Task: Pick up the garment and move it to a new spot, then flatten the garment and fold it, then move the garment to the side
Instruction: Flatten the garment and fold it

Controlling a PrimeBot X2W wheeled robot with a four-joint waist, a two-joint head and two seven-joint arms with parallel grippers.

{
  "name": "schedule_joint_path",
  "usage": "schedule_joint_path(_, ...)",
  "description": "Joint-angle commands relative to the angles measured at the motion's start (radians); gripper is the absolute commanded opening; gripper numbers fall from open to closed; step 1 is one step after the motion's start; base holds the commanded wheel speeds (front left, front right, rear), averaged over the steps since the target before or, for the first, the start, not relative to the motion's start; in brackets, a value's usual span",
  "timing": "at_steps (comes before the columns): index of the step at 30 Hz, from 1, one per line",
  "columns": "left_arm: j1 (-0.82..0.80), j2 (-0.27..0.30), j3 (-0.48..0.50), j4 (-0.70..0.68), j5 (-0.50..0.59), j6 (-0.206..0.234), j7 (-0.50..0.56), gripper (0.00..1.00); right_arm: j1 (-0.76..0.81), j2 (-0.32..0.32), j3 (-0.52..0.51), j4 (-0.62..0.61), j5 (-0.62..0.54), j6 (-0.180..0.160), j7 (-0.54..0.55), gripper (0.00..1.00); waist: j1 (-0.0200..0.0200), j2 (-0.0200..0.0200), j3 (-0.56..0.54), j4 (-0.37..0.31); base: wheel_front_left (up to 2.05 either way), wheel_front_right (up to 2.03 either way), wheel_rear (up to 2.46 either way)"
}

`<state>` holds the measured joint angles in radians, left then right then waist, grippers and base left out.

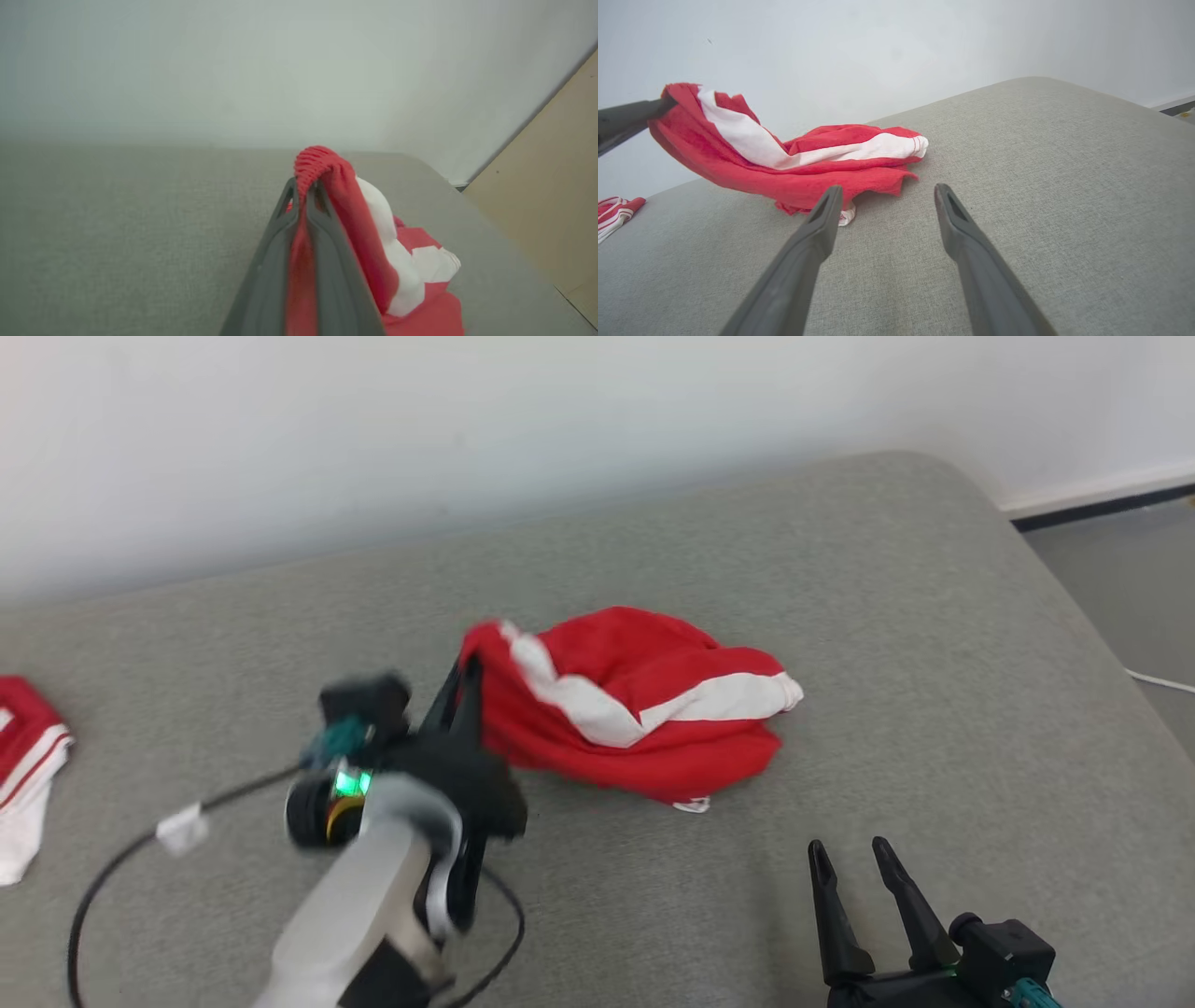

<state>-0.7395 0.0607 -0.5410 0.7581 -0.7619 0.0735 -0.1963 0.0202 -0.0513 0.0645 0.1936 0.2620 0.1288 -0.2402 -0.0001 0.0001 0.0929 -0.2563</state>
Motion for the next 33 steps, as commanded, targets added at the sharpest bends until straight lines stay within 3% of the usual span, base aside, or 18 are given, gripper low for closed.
schedule_joint_path(1,0.045,0.004,0.017,0.002,-0.025,0.008,-0.015,0.00,0.005,0.002,0.003,-0.003,0.000,0.004,0.000,1.00,0.0001,-0.0001,-0.010,0.066,0.00,0.00,0.00)
schedule_joint_path(8,0.258,0.007,0.059,-0.040,-0.060,0.037,-0.061,0.00,0.009,0.002,-0.003,-0.011,-0.009,0.004,0.009,1.00,0.0001,-0.0001,-0.020,0.137,0.00,0.00,0.00)
schedule_joint_path(16,0.432,0.002,0.096,-0.168,-0.016,0.068,-0.071,0.00,0.015,0.002,-0.011,-0.022,-0.014,0.004,0.019,1.00,0.0001,-0.0001,-0.031,0.175,0.00,0.00,0.00)
schedule_joint_path(17,0.454,0.000,0.096,-0.183,-0.009,0.069,-0.071,0.39,0.015,0.002,-0.009,-0.023,-0.014,0.004,0.019,1.00,0.0001,-0.0001,-0.033,0.177,0.00,0.00,0.00)
schedule_joint_path(18,0.475,-0.001,0.096,-0.197,-0.004,0.072,-0.070,1.00,0.015,0.002,-0.009,-0.022,-0.014,0.004,0.021,1.00,0.0001,-0.0001,-0.036,0.177,0.00,0.00,0.00)
schedule_joint_path(25,0.585,0.007,0.126,-0.304,0.051,0.090,-0.069,1.00,0.027,0.002,-0.002,-0.018,-0.013,0.004,0.025,1.00,0.0001,-0.0001,-0.063,0.167,0.00,0.00,0.00)
schedule_joint_path(33,0.776,0.046,0.303,-0.642,0.304,0.049,-0.069,1.00,0.061,0.002,-0.059,-0.032,-0.036,0.004,0.032,1.00,0.0001,-0.0001,-0.106,0.171,0.00,0.00,0.00)
